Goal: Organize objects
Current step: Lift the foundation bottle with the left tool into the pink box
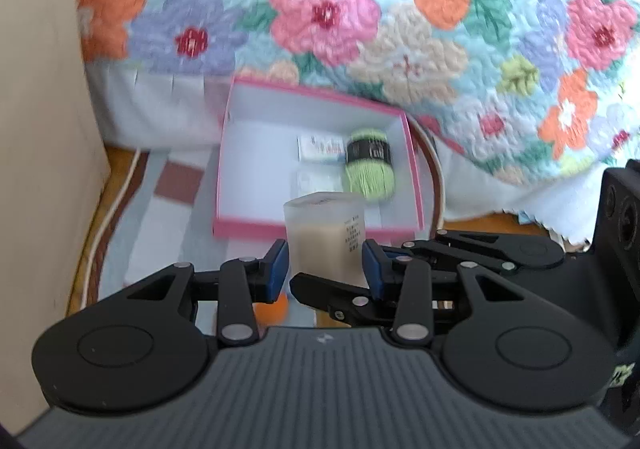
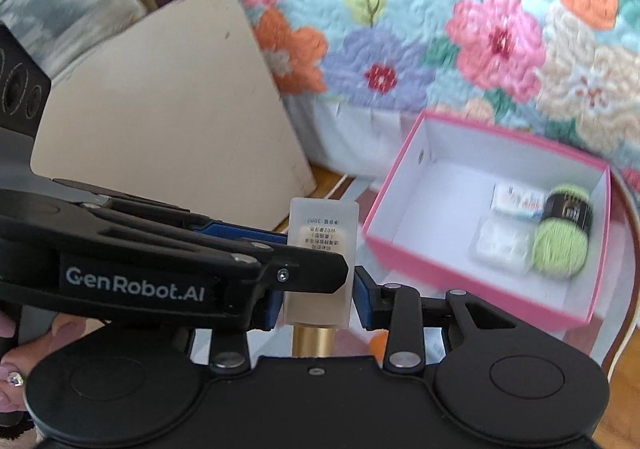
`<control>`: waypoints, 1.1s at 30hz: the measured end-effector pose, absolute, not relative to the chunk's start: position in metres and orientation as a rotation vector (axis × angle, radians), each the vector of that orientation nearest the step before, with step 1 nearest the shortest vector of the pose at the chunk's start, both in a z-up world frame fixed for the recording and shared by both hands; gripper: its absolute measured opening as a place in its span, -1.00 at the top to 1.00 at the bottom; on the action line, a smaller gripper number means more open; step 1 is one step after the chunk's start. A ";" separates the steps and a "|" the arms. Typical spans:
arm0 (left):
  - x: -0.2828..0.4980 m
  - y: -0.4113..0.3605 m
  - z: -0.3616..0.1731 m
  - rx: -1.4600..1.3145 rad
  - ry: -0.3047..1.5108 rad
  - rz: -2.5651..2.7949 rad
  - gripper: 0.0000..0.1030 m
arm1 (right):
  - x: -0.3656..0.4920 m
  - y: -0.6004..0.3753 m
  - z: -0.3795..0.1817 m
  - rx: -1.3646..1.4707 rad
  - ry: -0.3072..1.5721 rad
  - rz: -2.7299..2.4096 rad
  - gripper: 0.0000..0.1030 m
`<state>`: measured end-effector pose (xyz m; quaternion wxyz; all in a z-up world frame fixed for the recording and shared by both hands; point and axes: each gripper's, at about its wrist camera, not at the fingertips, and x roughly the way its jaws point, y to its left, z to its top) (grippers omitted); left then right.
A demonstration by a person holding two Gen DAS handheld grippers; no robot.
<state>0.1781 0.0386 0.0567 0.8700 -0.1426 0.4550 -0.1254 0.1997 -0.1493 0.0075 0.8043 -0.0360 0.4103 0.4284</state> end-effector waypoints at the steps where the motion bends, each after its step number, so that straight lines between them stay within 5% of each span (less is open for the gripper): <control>1: 0.187 0.037 0.058 -0.294 0.942 -0.258 0.24 | 0.209 -0.147 0.008 -0.075 0.863 0.912 0.20; 16: 0.347 0.015 -0.040 -0.314 0.968 -0.247 0.24 | 0.350 -0.111 -0.081 0.097 0.943 0.716 0.21; 33: 0.414 0.006 -0.131 -0.391 1.040 -0.231 0.29 | 0.417 -0.097 -0.170 0.165 1.104 0.606 0.20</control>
